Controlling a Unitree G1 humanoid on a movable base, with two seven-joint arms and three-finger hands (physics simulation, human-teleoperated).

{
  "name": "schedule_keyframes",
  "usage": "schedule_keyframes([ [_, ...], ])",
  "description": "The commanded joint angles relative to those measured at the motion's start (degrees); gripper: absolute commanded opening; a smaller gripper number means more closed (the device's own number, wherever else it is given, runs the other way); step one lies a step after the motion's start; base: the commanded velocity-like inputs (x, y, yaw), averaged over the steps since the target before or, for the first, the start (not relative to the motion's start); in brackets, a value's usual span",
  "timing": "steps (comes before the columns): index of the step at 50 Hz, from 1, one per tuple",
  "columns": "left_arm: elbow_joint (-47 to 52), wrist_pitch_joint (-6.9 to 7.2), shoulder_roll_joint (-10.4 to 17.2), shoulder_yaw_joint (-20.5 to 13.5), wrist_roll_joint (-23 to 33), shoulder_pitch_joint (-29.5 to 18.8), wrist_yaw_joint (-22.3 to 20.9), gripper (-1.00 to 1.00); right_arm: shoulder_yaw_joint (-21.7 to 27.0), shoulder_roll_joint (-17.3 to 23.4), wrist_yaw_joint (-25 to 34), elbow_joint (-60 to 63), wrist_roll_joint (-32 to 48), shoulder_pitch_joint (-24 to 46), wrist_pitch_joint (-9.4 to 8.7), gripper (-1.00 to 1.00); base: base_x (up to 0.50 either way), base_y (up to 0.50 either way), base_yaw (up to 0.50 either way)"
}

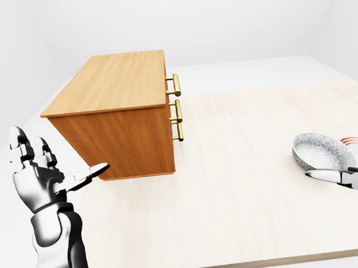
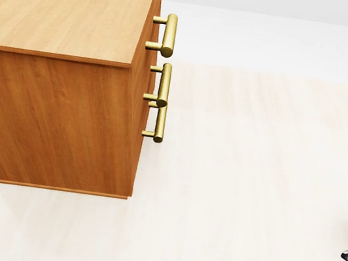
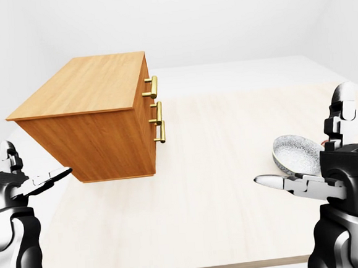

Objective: Put the bowl on top of the cabinet.

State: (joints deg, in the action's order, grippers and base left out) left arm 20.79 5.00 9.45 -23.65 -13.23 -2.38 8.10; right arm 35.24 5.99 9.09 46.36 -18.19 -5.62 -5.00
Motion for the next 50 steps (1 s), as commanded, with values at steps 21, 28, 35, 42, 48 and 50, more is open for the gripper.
schedule_keyframes([
  [21,-1.3,0.00,-0.5,0.7,0.1,-0.6,0.6,1.00,-6.7,20.5,8.8,-18.6,28.6,18.9,0.00,1.00,0.00,0.00,0.00],
  [28,-1.6,0.00,-0.8,1.1,0.8,-0.4,0.7,1.00,-5.3,24.6,12.0,-29.2,45.8,16.0,0.00,1.00,0.00,0.00,0.00],
  [35,-1.6,0.00,-0.6,0.7,0.6,-0.5,0.7,1.00,-5.9,24.9,12.6,-38.0,57.0,15.4,0.00,1.00,0.00,0.00,0.00],
  [42,-1.9,0.00,-0.5,0.7,0.6,-0.5,0.7,1.00,-3.8,26.3,14.6,-41.9,61.6,14.5,0.00,1.00,0.00,0.00,0.00],
  [48,-2.1,0.00,-0.6,0.9,0.8,-0.6,0.7,1.00,-3.8,28.4,17.4,-44.3,63.6,15.5,0.00,1.00,0.00,0.00,0.00],
  [50,-2.1,0.00,-0.6,0.8,0.7,-0.5,0.7,1.00,-3.9,28.9,18.2,-45.0,63.9,15.9,0.00,1.00,0.00,0.00,0.00],
])
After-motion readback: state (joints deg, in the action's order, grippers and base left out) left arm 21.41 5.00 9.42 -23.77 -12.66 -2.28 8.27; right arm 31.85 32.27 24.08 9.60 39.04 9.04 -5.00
